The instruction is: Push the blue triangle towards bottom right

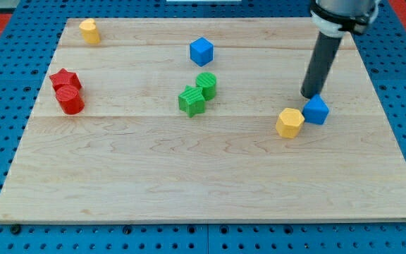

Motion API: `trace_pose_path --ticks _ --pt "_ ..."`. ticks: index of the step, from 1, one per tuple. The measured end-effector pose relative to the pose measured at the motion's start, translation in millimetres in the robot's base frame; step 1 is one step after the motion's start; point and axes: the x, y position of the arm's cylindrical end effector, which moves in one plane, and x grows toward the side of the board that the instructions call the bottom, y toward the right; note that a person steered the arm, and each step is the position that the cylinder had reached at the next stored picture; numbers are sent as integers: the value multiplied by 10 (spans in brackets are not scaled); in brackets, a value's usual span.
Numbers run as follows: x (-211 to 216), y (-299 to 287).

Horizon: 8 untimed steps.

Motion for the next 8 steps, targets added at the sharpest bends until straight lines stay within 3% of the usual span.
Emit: trace_pose_path --ticks 3,4,5,6,8 --pt "793 -12" --pt "560 -339" --pt "795 -607" --pt "1090 -248" --pt "867 73"
